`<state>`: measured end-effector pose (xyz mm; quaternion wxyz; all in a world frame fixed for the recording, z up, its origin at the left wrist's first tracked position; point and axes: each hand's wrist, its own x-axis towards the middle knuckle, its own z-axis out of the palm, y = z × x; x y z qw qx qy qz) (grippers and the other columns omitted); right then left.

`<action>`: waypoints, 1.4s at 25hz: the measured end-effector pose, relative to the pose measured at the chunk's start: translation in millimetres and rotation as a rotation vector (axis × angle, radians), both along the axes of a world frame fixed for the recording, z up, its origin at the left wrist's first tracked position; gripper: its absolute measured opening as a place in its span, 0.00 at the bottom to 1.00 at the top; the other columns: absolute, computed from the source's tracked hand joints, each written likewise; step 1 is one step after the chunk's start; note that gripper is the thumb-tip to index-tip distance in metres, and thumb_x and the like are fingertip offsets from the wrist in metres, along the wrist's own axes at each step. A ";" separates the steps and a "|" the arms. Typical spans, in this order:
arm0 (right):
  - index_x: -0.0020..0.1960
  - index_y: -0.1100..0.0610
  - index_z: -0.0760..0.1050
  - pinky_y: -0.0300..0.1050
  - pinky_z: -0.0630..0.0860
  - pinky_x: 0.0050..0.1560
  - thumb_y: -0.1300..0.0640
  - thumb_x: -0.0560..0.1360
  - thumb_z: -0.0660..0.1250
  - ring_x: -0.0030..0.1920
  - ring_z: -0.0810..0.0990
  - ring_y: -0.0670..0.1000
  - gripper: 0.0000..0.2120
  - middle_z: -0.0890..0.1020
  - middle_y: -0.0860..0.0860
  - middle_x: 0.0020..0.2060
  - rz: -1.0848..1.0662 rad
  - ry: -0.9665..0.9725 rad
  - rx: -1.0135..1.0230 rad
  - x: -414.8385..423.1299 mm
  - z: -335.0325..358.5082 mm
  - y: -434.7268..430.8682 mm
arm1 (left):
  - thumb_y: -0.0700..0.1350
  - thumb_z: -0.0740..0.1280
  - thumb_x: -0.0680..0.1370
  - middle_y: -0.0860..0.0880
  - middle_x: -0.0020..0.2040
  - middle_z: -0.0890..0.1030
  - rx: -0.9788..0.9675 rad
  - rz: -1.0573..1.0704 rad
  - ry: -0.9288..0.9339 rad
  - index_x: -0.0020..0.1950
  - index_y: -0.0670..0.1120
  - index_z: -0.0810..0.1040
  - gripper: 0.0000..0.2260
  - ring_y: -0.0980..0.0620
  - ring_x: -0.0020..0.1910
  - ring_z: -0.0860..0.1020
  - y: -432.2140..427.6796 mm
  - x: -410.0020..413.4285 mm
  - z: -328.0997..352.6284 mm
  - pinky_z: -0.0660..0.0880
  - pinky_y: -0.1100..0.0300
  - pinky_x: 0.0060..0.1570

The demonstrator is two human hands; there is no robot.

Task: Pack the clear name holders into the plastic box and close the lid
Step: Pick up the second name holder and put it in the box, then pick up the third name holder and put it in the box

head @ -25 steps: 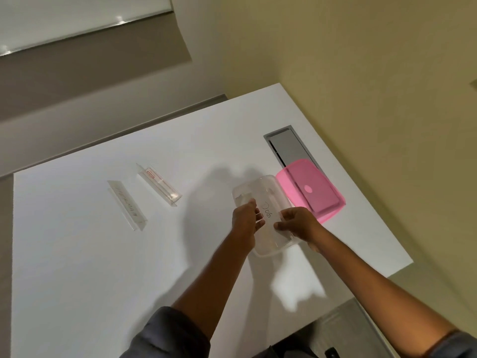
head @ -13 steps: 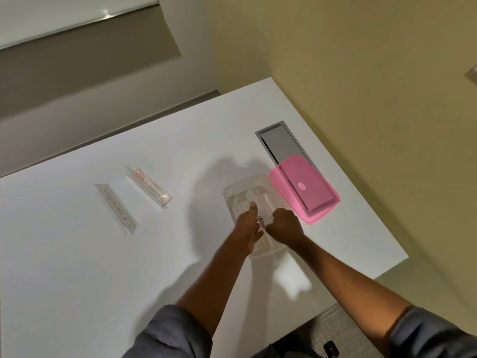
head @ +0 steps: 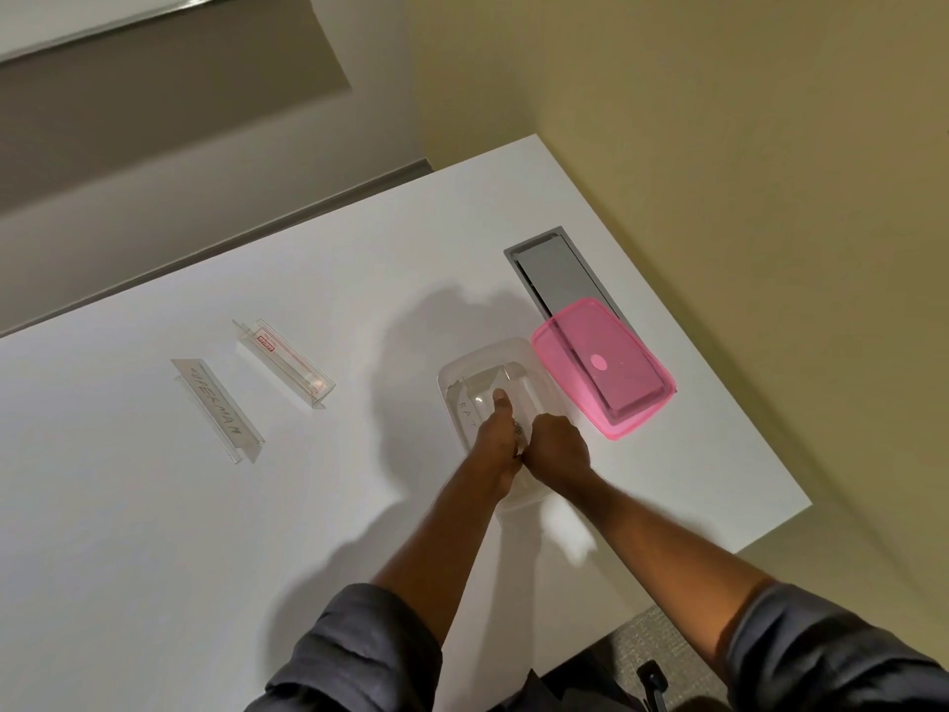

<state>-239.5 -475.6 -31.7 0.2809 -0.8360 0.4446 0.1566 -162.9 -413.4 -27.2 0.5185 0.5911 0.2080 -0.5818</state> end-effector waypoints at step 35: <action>0.50 0.61 0.87 0.55 0.88 0.50 0.55 0.80 0.73 0.42 0.90 0.55 0.09 0.90 0.55 0.41 0.023 -0.437 0.261 121.7 49.0 128.5 | 0.41 0.63 0.88 0.38 0.57 0.88 -0.044 0.319 -0.412 0.67 0.40 0.83 0.12 0.40 0.58 0.88 194.9 102.6 47.2 0.84 0.45 0.66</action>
